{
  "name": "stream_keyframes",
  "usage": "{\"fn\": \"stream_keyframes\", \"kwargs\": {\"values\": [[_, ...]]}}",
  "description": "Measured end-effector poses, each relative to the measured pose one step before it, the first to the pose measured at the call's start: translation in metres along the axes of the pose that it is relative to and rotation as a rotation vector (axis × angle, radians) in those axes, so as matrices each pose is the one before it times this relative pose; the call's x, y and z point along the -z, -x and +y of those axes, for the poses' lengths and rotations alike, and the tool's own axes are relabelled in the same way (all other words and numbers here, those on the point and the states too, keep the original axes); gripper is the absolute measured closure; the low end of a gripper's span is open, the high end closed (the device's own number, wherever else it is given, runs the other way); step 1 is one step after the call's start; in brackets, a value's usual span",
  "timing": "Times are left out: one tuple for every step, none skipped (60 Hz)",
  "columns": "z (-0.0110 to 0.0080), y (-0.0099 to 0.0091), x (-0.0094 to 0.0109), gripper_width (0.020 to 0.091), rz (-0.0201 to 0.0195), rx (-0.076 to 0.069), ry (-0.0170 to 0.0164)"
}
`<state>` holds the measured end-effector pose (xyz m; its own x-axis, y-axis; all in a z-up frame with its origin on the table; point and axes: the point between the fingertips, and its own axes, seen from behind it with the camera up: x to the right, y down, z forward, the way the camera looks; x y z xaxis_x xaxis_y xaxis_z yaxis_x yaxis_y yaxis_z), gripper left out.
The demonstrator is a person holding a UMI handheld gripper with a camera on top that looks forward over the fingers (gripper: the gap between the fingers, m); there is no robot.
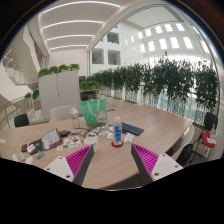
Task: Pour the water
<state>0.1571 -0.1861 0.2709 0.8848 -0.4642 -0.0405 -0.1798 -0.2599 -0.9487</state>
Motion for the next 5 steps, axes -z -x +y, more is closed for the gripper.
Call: {"fn": "stream_keyframes", "kwargs": {"values": [[-0.00025, 0.00132, 0.00528, 0.0281, 0.00122, -0.0025, 0.00121], [-0.00034, 0.00134, 0.00494, 0.0279, 0.00059, -0.0021, 0.00194], [0.00013, 0.00026, 0.00366, 0.0279, -0.00064, -0.0022, 0.00103], [-0.00093, 0.00086, 0.00415, 0.0279, 0.00062, -0.0016, -0.00038], [-0.00126, 0.00087, 0.00390, 0.0277, 0.00047, -0.0008, -0.00105]]}}
